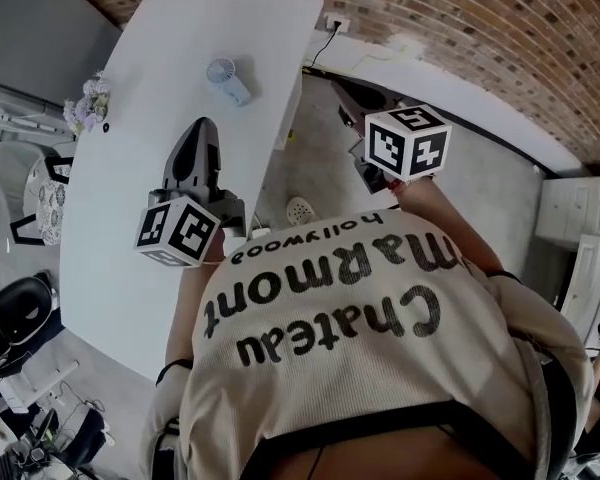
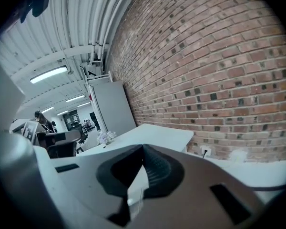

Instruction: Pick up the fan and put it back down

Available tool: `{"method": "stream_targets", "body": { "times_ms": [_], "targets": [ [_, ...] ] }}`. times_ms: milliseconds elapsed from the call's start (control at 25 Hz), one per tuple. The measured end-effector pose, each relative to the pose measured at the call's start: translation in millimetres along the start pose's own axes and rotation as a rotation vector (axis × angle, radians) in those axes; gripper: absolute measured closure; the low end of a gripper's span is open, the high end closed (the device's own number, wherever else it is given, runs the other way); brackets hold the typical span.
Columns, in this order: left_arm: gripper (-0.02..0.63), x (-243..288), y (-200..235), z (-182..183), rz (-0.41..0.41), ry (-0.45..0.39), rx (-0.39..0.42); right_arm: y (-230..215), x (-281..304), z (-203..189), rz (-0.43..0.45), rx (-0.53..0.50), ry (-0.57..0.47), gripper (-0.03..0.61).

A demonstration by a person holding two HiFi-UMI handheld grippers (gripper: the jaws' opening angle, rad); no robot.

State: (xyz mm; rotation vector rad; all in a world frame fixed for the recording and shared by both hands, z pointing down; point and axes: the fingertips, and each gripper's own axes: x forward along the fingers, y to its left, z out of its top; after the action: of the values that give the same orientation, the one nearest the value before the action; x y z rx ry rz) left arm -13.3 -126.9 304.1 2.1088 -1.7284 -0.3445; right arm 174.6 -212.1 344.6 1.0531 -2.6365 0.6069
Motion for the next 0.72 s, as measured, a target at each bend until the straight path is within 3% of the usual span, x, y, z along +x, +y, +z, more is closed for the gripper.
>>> {"method": "stream_targets", "body": {
  "times_ms": [560,720],
  "targets": [
    [0.612,17,78,17,0.131,-0.047,-0.059,-13,96,-15,0.061,0.081,0.053,0.572],
    [0.612,10,92,21,0.174,-0.062,-0.074,-1,120,-28,0.129,0.109,0.106,0.506]
  ]
}}
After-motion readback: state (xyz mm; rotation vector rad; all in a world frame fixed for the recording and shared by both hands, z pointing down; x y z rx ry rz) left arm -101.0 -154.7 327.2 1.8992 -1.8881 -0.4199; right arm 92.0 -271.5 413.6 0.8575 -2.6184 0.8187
